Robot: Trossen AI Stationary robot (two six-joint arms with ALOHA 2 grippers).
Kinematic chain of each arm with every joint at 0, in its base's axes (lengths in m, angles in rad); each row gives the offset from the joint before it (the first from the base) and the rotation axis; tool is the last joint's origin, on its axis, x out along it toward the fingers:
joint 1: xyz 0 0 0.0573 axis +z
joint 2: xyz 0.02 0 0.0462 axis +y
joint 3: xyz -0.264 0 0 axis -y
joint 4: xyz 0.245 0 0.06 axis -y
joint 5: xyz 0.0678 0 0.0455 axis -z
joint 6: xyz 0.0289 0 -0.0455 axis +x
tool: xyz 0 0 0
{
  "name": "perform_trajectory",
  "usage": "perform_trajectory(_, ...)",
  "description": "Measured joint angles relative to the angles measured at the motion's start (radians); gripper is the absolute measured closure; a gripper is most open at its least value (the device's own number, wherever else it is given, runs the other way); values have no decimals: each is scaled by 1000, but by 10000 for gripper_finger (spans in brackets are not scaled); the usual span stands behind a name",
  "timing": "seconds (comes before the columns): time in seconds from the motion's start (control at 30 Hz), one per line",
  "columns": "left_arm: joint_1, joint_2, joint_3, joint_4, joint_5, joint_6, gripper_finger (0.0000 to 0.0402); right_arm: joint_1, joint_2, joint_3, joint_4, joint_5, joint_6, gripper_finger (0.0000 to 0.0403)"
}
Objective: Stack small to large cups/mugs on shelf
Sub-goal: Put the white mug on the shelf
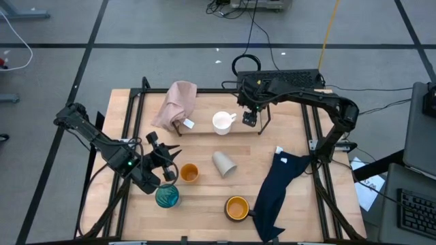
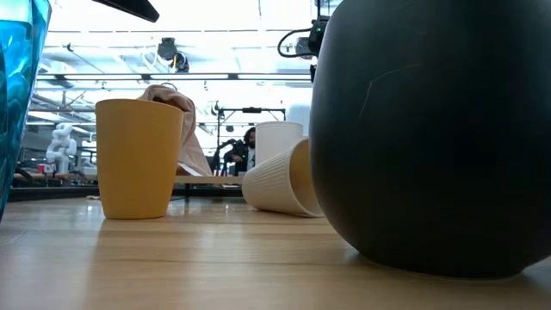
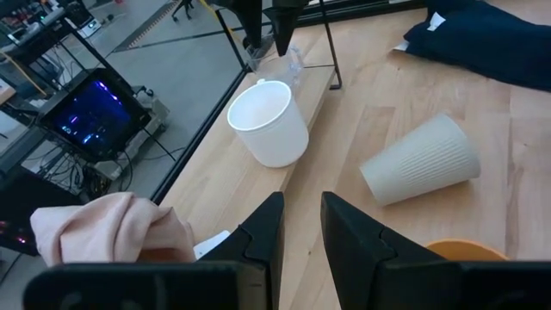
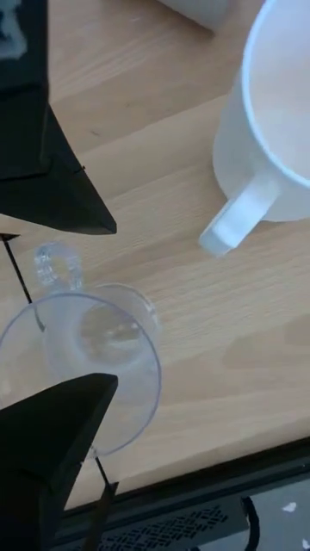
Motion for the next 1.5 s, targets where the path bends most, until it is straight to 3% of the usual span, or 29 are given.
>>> perform_trajectory(0.4,0,0,0,0,-1,1,321,17,0,1,61,-3,-1,135)
perform_trajectory(0.83,16,0,0,0,-8,4,321,82,30,59,229,-180,22,135)
perform_trajectory(1.07,25,0,0,-1,5,9,321,78,99,58,259,-180,-4,135)
perform_trajectory(1.5,25,0,0,-2,18,14,321,25,110,58,297,-179,-45,135)
